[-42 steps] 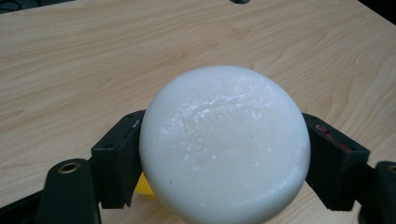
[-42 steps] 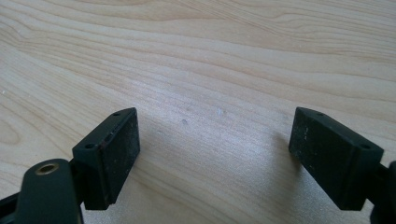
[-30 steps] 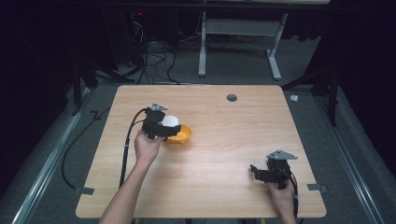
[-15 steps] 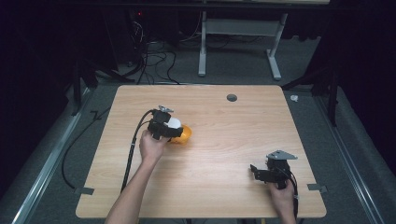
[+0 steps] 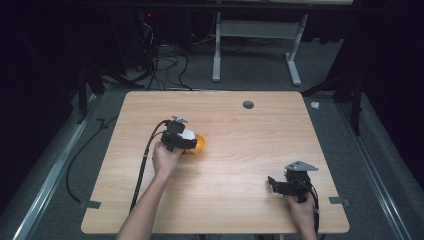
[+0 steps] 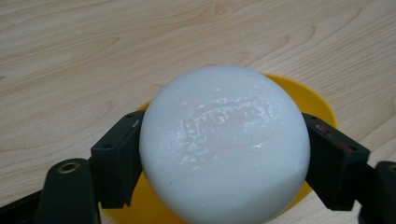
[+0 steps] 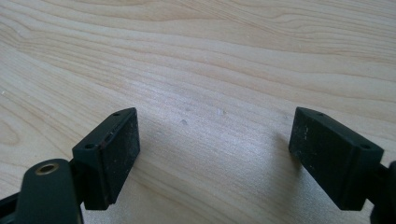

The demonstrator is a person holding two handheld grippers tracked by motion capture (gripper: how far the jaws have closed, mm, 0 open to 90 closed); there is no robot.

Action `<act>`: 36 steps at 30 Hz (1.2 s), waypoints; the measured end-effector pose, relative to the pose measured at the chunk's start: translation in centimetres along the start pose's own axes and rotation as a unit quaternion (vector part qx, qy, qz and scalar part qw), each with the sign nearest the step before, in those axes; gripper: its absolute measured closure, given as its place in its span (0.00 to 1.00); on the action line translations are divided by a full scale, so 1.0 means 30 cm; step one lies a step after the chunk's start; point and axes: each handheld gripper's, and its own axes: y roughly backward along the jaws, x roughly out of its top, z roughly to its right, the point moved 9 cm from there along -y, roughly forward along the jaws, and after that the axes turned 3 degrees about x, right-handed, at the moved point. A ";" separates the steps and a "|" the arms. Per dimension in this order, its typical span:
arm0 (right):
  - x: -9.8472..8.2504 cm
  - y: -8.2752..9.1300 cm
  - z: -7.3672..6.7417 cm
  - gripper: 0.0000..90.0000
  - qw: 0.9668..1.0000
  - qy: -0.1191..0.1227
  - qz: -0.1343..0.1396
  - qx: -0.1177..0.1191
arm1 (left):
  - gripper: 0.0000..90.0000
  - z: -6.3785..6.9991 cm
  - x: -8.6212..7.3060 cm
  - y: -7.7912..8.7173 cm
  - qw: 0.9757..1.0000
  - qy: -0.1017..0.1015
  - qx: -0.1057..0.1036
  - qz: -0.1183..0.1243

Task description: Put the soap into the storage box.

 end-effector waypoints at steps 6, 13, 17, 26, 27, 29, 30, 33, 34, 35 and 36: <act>0.000 0.000 0.000 0.19 1.000 -0.003 0.001 0.001 | 0.26 -0.001 -0.006 -0.010 1.000 0.003 0.003 -0.006; 0.000 0.000 0.000 0.19 1.000 0.000 0.000 0.000 | 0.26 0.004 -0.020 -0.026 1.000 0.003 0.006 -0.014; 0.000 0.000 -0.001 0.19 1.000 0.001 0.000 0.000 | 0.26 0.008 -0.022 -0.032 1.000 -0.001 0.007 -0.015; 0.000 0.000 -0.001 0.19 1.000 0.001 -0.001 0.000 | 0.26 0.007 -0.027 -0.039 1.000 0.000 0.013 -0.024; 0.000 0.000 -0.001 0.19 1.000 0.001 0.000 0.000 | 0.26 0.006 -0.025 -0.034 1.000 -0.001 0.014 -0.022; 0.000 0.000 0.000 0.19 1.000 0.000 0.000 0.000 | 0.26 0.006 -0.019 -0.022 1.000 -0.001 0.012 -0.014; 0.000 0.000 -0.001 0.19 1.000 0.001 0.000 0.000 | 0.26 0.007 -0.009 -0.008 1.000 0.001 0.011 -0.003; 0.000 -0.001 -0.001 0.19 1.000 0.002 0.000 -0.001 | 0.24 0.008 0.013 0.027 1.000 0.009 0.003 0.021; 0.000 -0.001 -0.001 0.19 1.000 0.002 0.000 -0.001 | 0.24 0.008 0.013 0.027 1.000 0.009 0.003 0.021; 0.000 -0.001 -0.001 0.19 1.000 0.002 0.000 -0.002 | 0.24 0.006 0.018 0.042 1.000 0.008 0.002 0.027; 0.000 -0.001 -0.001 0.19 1.000 0.003 0.000 -0.002 | 0.24 0.006 0.018 0.042 1.000 0.008 0.002 0.027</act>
